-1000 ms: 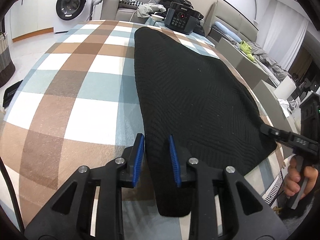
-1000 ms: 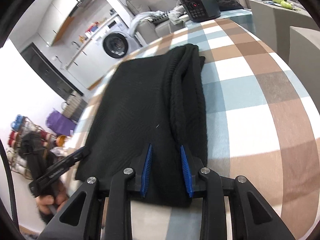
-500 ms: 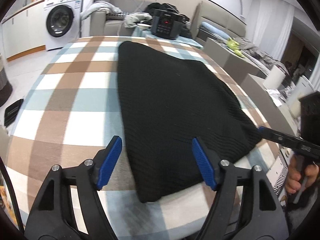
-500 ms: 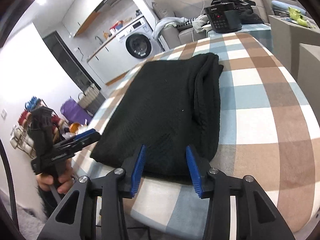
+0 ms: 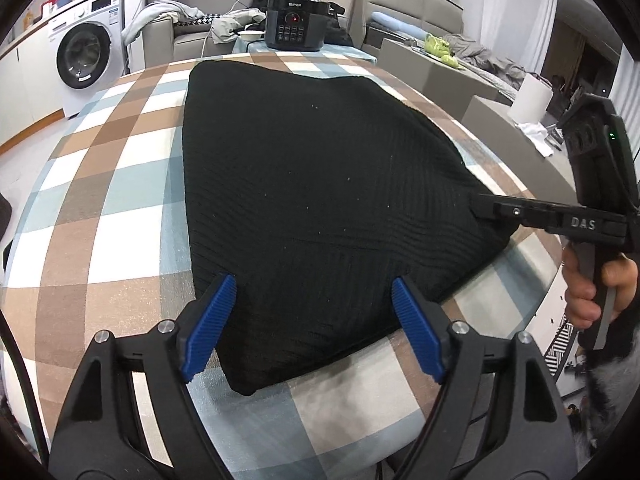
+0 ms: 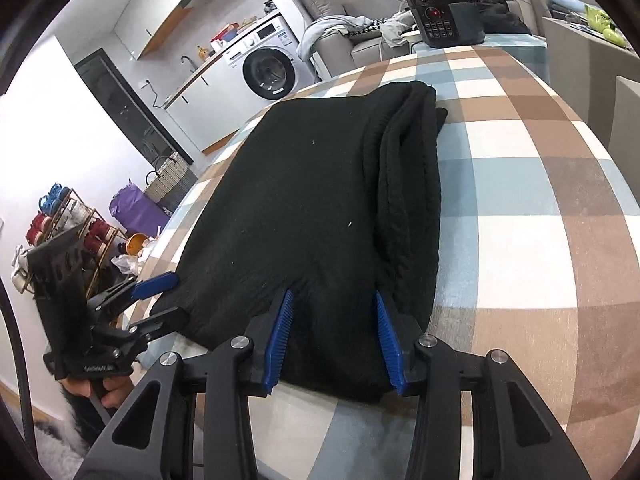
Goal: Fold small clothes
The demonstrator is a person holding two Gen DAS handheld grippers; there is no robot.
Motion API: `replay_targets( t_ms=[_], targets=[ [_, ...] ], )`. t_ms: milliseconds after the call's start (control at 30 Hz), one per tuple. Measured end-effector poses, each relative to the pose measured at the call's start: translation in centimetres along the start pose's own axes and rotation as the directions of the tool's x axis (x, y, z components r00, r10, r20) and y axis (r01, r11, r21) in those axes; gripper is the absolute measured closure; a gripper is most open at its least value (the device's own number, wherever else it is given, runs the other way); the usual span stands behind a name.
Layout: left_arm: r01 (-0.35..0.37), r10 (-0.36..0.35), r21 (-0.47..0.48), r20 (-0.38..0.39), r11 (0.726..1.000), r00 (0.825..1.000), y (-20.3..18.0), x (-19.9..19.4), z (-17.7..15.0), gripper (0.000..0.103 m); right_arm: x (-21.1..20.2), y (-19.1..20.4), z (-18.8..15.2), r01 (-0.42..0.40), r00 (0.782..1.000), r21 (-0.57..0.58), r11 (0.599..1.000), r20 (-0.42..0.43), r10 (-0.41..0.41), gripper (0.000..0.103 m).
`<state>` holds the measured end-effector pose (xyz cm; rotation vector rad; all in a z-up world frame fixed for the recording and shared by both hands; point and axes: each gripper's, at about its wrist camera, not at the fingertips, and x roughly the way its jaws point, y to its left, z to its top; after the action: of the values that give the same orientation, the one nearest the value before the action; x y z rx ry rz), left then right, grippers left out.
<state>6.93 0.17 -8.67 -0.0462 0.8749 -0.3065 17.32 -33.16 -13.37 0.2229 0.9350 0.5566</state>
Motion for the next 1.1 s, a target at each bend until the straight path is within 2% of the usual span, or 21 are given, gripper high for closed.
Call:
replay_targets(
  t_ms=[33,133,267,300,333,367,400,500,533,567,633,700,733,900,967,1100],
  targets=[
    [0.002,-0.002,-0.001,-0.003,1.0,1.0,0.1,0.1,0.0,0.025,-0.2,0.1,-0.2,-0.012,1.0,-0.006,1.0,-0.001,0.012,0.061],
    [0.008,-0.008,-0.003,-0.011,1.0,1.0,0.3,0.3,-0.1,0.025,-0.7,-0.1,-0.6,-0.128,0.992,0.002,0.992,0.018,0.128,0.061],
    [0.016,-0.016,-0.009,-0.013,1.0,1.0,0.6,0.4,0.0,0.025,0.0,-0.6,-0.3,-0.119,0.993,0.026,0.993,0.017,0.119,0.062],
    [0.016,-0.016,-0.008,-0.014,1.0,1.0,0.6,0.4,0.0,0.025,0.1,-0.9,-0.1,-0.121,0.992,0.041,0.992,0.028,0.12,0.072],
    [0.015,-0.015,-0.005,-0.013,1.0,1.0,0.6,0.4,0.0,0.025,0.2,-1.0,0.1,-0.115,0.993,0.053,0.992,0.031,0.114,0.087],
    [0.016,-0.016,-0.006,-0.013,1.0,1.0,0.7,0.4,0.0,0.025,0.1,-1.1,0.3,-0.12,0.992,0.06,0.991,0.039,0.118,0.091],
    [0.017,-0.017,-0.007,-0.012,1.0,1.0,0.7,0.4,0.0,0.025,-0.3,-1.0,0.5,-0.149,0.988,0.06,0.987,0.057,0.145,0.092],
    [0.008,-0.008,-0.009,-0.016,1.0,1.0,0.8,0.4,0.0,0.025,-3.1,0.6,1.0,-0.292,0.942,0.0,0.956,0.175,0.288,0.093],
    [0.009,-0.009,-0.011,-0.018,1.0,1.0,0.9,0.4,0.0,0.025,-3.5,0.9,1.2,-0.305,0.936,-0.002,0.952,0.182,0.301,0.093],
    [0.014,-0.014,-0.015,-0.018,1.0,1.0,1.1,0.5,0.0,0.025,-3.4,0.9,1.3,-0.286,0.944,-0.005,0.958,0.169,0.282,0.093],
    [0.018,-0.018,-0.019,-0.019,1.0,1.0,1.2,0.5,0.0,0.025,-2.2,0.6,1.0,-0.163,0.98,0.001,0.987,0.112,0.162,0.093],
    [0.019,-0.019,-0.014,-0.019,1.0,1.0,1.3,0.5,0.0,0.025,-0.5,-0.5,0.2,-0.079,0.997,0.045,0.996,0.032,0.077,0.093],
    [0.02,-0.02,-0.013,-0.019,1.0,1.0,1.3,0.4,0.0,0.025,0.2,-1.1,-0.3,-0.062,0.998,0.077,0.995,-0.006,0.062,0.093],
    [0.039,-0.039,-0.039,-0.01,0.999,0.999,1.5,-0.1,0.4,0.025,-0.6,-0.8,-0.2,-0.105,0.994,0.112,0.988,0.019,0.104,0.09],
    [0.069,-0.069,-0.051,0.008,0.996,0.998,1.5,-0.6,0.5,0.025,-0.2,-0.6,-0.1,-0.11,0.994,0.1,0.989,0.016,0.109,0.087],
    [0.078,-0.077,-0.044,0.026,0.996,0.997,0.8,-0.9,0.4,0.025,1.1,-1.0,0.2,-0.123,0.992,0.134,0.983,0.011,0.123,0.086]
  ],
)
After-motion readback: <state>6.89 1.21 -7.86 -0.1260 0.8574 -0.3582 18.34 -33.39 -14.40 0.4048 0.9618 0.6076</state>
